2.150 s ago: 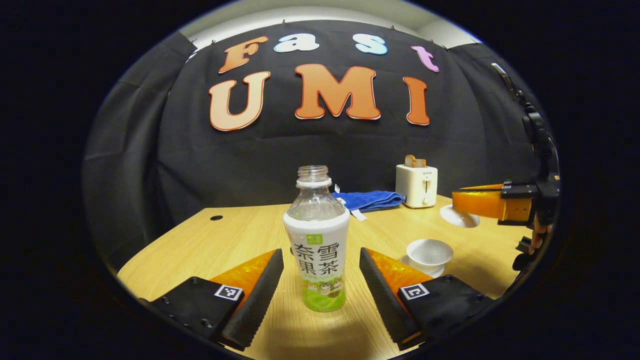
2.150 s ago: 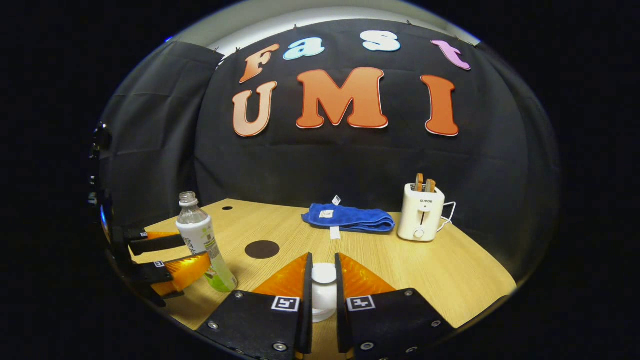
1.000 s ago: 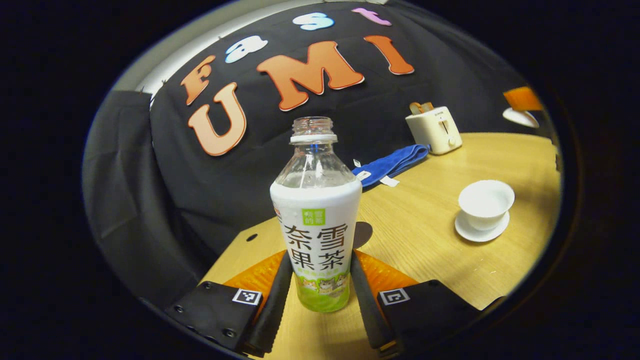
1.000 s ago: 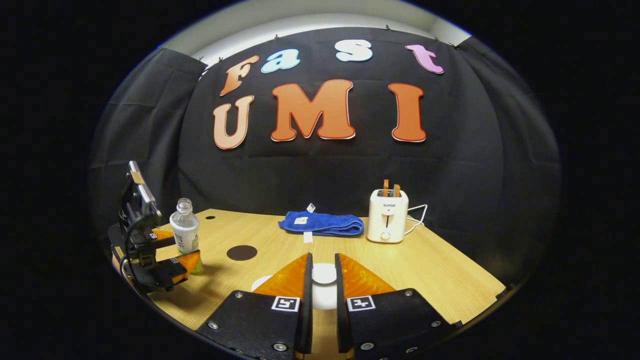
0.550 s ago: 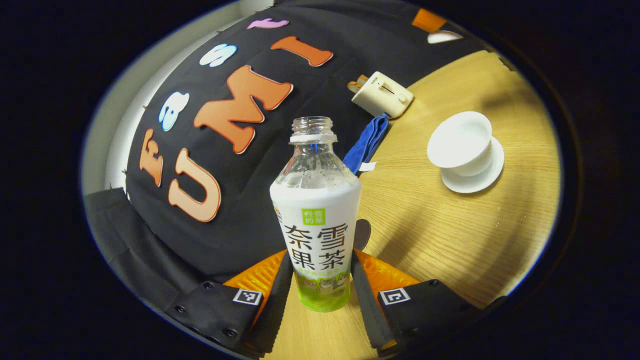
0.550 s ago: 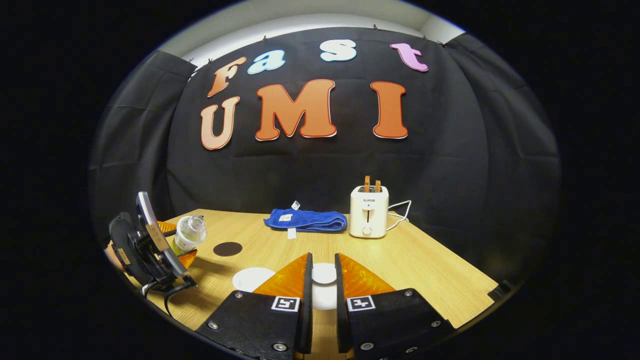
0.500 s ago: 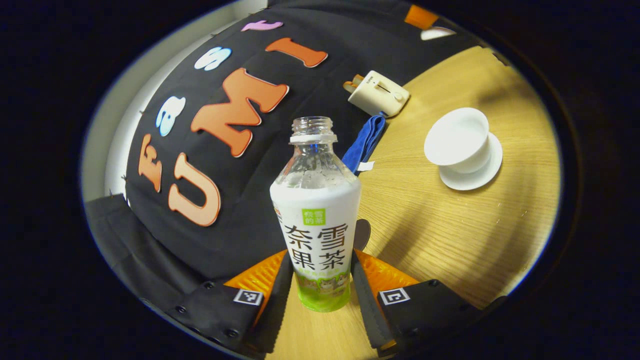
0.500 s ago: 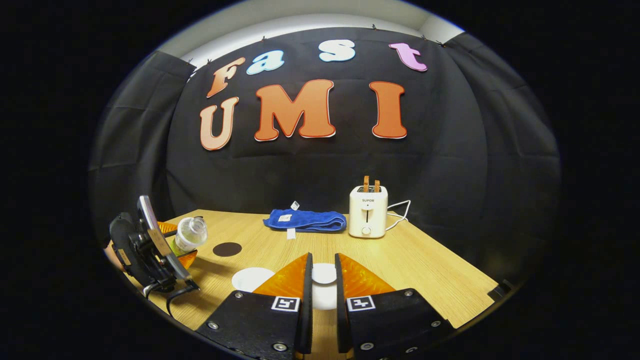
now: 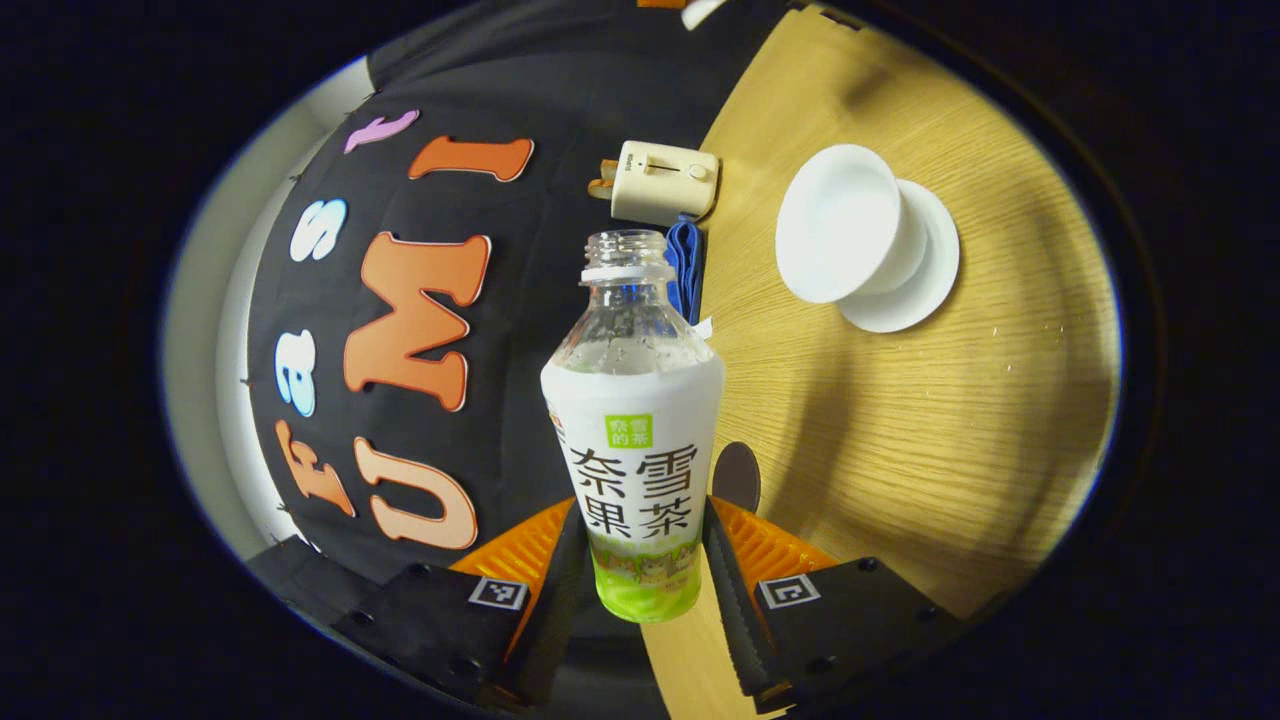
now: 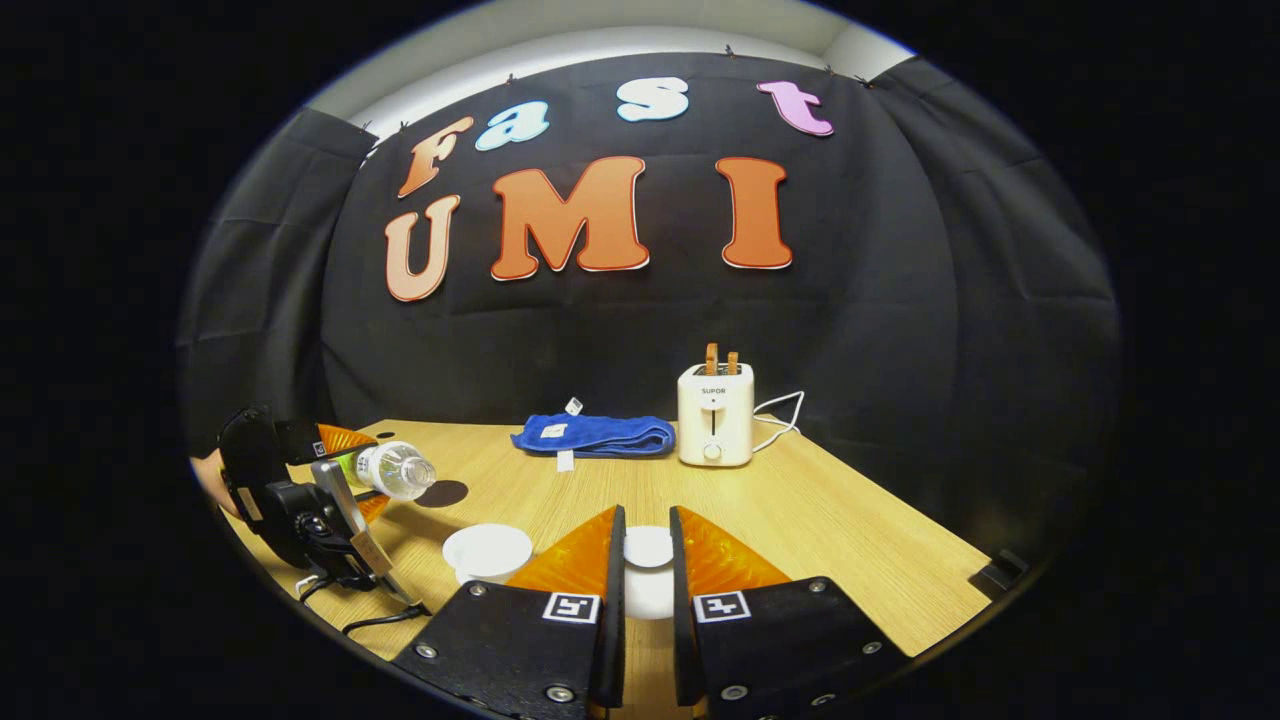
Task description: Open the teacup lid with one hand, grasp the water bottle and pour water into the teacup with the other hand; after pouring, place the water bottle on the coaster and then close the teacup lid.
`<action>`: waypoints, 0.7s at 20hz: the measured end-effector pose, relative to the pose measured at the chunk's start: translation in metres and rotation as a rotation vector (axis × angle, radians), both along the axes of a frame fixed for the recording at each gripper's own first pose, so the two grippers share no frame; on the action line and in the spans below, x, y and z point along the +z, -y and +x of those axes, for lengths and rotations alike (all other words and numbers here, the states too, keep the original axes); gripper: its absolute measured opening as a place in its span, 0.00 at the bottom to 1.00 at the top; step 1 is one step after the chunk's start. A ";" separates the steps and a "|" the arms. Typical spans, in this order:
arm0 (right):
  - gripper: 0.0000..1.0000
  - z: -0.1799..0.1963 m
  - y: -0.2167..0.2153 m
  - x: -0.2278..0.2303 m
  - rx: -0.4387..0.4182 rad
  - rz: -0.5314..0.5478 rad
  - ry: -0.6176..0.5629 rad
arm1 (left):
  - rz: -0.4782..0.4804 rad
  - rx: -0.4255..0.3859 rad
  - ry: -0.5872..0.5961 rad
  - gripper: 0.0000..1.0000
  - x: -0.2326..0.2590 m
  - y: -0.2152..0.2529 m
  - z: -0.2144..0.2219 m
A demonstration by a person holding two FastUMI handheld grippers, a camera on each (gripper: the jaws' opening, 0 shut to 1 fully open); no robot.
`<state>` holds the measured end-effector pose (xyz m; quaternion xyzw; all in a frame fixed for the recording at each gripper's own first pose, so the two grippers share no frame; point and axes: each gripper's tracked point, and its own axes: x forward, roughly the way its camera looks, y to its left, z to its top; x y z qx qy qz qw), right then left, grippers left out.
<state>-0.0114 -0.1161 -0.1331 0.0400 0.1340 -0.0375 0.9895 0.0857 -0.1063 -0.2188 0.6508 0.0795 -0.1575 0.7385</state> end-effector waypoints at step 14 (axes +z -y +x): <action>0.20 -0.004 0.003 -0.004 0.002 -0.017 -0.011 | 0.307 -0.126 0.087 0.67 0.023 0.003 0.007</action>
